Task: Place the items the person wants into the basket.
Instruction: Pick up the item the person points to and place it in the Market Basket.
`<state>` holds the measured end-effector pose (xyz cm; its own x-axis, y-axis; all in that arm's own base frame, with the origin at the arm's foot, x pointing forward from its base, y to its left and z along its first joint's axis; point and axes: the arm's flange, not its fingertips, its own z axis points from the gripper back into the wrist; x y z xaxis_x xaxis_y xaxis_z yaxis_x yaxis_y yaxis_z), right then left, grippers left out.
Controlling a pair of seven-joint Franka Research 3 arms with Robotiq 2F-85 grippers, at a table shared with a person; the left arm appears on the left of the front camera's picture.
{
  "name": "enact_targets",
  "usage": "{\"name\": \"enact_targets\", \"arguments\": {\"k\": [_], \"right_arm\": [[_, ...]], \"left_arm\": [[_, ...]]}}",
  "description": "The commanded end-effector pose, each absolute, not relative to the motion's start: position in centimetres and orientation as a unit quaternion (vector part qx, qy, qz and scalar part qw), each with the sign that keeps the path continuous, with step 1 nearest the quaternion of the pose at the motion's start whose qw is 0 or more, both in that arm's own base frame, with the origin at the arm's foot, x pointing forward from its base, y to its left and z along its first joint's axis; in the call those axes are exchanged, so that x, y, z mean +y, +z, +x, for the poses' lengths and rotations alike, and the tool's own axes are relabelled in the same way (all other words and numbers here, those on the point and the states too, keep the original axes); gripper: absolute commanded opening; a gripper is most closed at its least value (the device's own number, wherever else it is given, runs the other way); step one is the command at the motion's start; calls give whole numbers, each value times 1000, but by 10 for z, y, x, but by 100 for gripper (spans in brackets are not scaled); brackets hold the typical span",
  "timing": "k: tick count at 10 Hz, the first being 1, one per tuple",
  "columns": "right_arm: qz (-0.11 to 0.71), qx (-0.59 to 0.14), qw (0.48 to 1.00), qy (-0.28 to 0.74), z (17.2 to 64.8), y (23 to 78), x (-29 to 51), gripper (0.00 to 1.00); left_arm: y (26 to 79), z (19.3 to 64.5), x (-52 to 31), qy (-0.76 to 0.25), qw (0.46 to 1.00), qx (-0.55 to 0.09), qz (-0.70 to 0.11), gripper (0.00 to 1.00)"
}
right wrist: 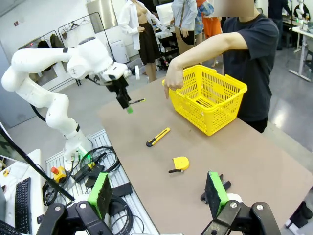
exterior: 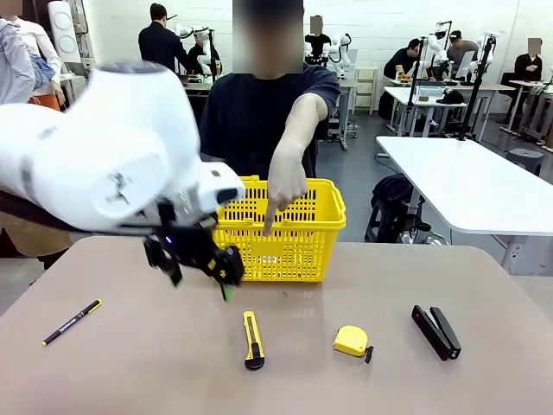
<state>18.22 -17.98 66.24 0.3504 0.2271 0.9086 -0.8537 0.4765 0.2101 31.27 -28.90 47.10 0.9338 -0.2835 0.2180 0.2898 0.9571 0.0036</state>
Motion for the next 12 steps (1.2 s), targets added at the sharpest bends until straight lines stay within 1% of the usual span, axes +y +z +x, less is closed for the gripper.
{"name": "enact_targets", "arguments": {"k": [1,2,4,6,8,10,12], "right_arm": [[363,-446,729,371,184,663,-181,100],[363,-446,729,371,184,663,-181,100],[363,-446,729,371,184,663,-181,100],[363,-446,729,371,184,663,-181,100],[363,-446,729,371,184,663,-181,100],[363,-446,729,371,184,663,-181,100],[363,-446,729,371,184,663,-181,100]], "left_arm": [[437,316,-315,-86,991,-98,0,100],[424,326,-321,-86,993,-81,7,100],[383,319,-346,-58,997,-53,2,100],[360,336,-353,-44,998,-40,9,100],[346,346,-362,-4,998,-58,4,100],[344,363,-370,19,997,-67,19,100],[334,366,-380,27,996,-76,26,100]]}}
